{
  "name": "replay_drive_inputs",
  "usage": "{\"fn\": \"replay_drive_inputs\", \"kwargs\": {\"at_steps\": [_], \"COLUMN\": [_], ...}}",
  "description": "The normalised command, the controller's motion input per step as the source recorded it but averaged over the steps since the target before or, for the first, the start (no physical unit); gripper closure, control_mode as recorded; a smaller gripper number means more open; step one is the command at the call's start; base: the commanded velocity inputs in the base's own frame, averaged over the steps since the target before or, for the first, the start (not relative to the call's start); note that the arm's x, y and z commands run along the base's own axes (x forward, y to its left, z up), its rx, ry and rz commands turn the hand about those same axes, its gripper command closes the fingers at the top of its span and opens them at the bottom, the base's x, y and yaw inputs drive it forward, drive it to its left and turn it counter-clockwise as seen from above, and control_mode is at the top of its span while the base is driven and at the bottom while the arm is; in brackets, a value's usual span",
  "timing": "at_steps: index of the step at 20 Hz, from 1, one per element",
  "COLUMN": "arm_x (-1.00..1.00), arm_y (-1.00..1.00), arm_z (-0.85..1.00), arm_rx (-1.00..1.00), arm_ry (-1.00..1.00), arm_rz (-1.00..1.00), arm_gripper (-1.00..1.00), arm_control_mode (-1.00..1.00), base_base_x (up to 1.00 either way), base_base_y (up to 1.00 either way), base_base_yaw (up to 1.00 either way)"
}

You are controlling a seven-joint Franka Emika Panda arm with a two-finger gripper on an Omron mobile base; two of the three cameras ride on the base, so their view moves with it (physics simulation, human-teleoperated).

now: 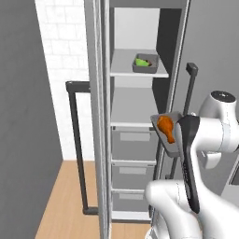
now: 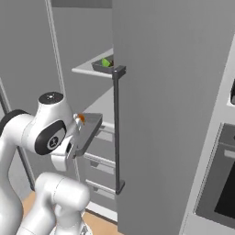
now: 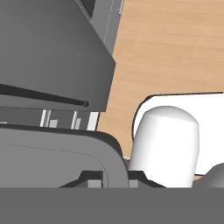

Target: Take the meat container that has the chicken drumstick and place it on the second highest rack of the freezer. Then take the vegetable container that has the mushroom and lemon wedge and place it on the highest rack of the freezer.

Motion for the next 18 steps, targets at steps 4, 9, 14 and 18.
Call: {"fn": "replay_drive_inputs", "kwargs": {"at_steps": [4,9,14,18], "arm_x": [0.0,0.0,0.0,0.0], "arm_y": [0.0,0.0,0.0,0.0], "arm_z": [0.0,0.0,0.0,0.0], "arm_rx": [0.0,0.0,0.0,0.0], "arm_ry": [0.0,0.0,0.0,0.0], "arm_rz": [0.0,0.0,0.0,0.0], "arm_gripper": [1.0,1.0,1.0,1.0], "arm_control_mode": [1.0,1.0,1.0,1.0], "base_base_x": [0.04,0.1,0.11,0.25], "base_base_y": [0.29,0.15,0.44,0.53], "base_base_yaw": [-0.14,-0.19,-0.17,-0.13]}}
